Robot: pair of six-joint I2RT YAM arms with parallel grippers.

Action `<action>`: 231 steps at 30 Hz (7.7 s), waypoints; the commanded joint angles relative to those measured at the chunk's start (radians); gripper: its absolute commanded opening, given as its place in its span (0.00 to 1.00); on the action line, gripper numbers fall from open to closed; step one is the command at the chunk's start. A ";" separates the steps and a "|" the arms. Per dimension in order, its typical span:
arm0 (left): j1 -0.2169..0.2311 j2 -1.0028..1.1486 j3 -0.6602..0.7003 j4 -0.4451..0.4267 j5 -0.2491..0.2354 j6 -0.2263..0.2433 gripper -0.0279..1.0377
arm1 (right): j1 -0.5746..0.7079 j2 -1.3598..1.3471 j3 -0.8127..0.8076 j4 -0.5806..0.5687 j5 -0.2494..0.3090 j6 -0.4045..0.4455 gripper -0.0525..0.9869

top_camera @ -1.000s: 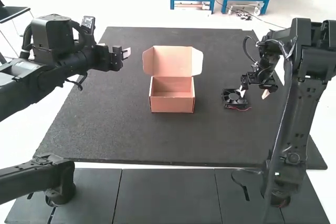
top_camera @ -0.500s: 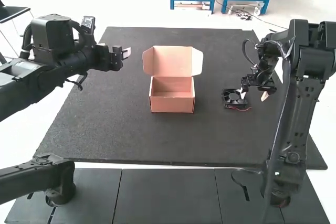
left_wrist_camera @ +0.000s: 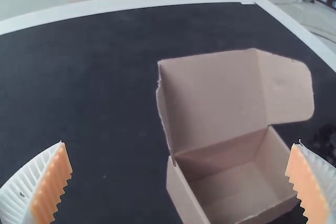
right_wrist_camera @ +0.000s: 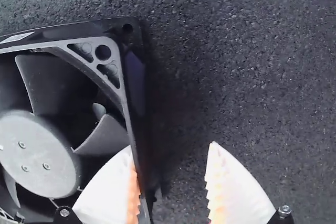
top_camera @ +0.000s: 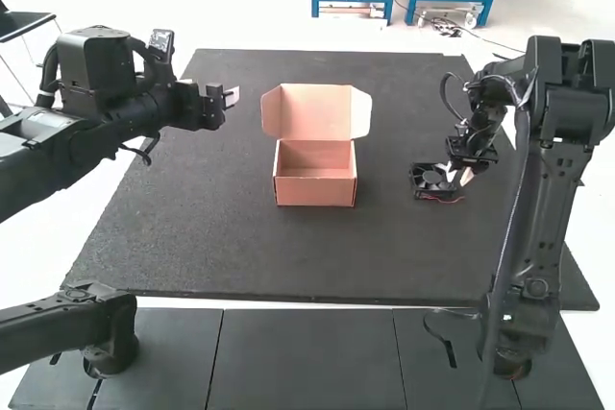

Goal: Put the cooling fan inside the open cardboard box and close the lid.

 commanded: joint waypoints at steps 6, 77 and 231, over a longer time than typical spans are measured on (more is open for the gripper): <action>0.001 0.006 -0.011 -0.008 0.001 -0.005 0.93 | 0.009 0.034 0.021 -0.006 -0.038 0.007 0.04; 0.001 0.003 -0.065 -0.230 0.019 0.134 0.93 | 0.356 -0.631 0.087 -0.285 -0.376 0.276 0.03; -0.002 -0.059 -0.100 -0.244 0.139 0.109 0.93 | 0.612 -0.074 0.098 0.083 -0.112 0.461 0.53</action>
